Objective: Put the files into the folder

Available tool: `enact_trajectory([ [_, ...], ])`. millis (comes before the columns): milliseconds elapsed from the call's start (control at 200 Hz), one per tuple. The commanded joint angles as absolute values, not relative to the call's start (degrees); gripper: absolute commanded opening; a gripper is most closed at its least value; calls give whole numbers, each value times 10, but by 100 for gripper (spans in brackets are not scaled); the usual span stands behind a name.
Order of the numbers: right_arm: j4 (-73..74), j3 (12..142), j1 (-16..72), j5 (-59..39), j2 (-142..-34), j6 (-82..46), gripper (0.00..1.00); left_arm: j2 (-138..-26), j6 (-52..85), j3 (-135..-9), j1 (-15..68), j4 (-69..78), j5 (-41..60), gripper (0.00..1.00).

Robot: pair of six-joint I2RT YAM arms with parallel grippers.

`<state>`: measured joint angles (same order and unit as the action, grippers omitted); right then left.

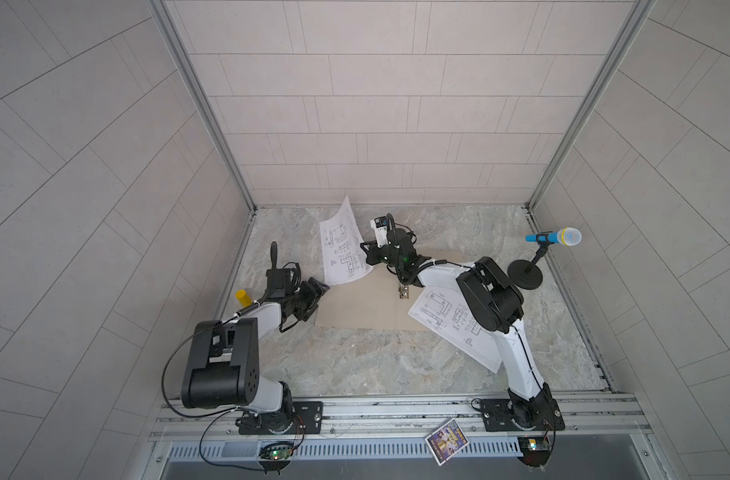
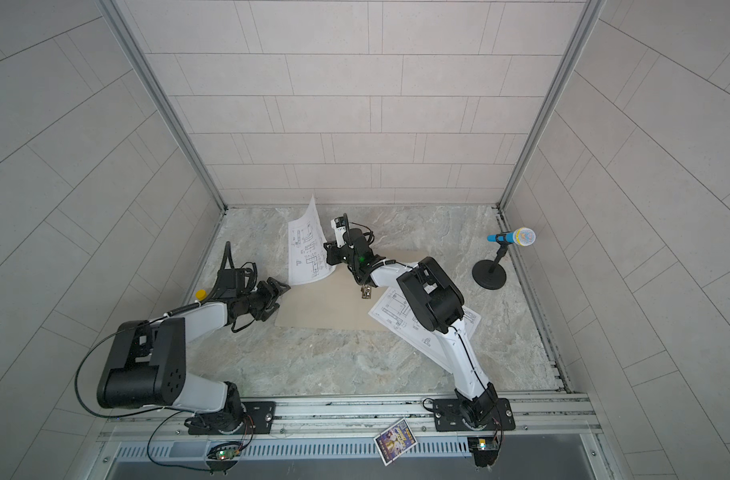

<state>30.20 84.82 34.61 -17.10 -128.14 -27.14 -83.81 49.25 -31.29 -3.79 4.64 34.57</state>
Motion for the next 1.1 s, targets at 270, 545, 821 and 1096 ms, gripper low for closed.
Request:
enact_trajectory([
  [270, 298, 810, 343, -180, -1217, -268, 0, -853, 503, -301, -37, 7, 335, 81],
  [545, 286, 768, 351, -159, -1190, -275, 0, -853, 520, -288, -37, 32, 344, 81],
  [821, 310, 711, 361, -106, -1170, -301, 0, -849, 525, -275, -37, 47, 350, 81],
  [1096, 331, 674, 378, -49, -1147, -345, 0, -840, 532, -267, -37, 56, 351, 81],
])
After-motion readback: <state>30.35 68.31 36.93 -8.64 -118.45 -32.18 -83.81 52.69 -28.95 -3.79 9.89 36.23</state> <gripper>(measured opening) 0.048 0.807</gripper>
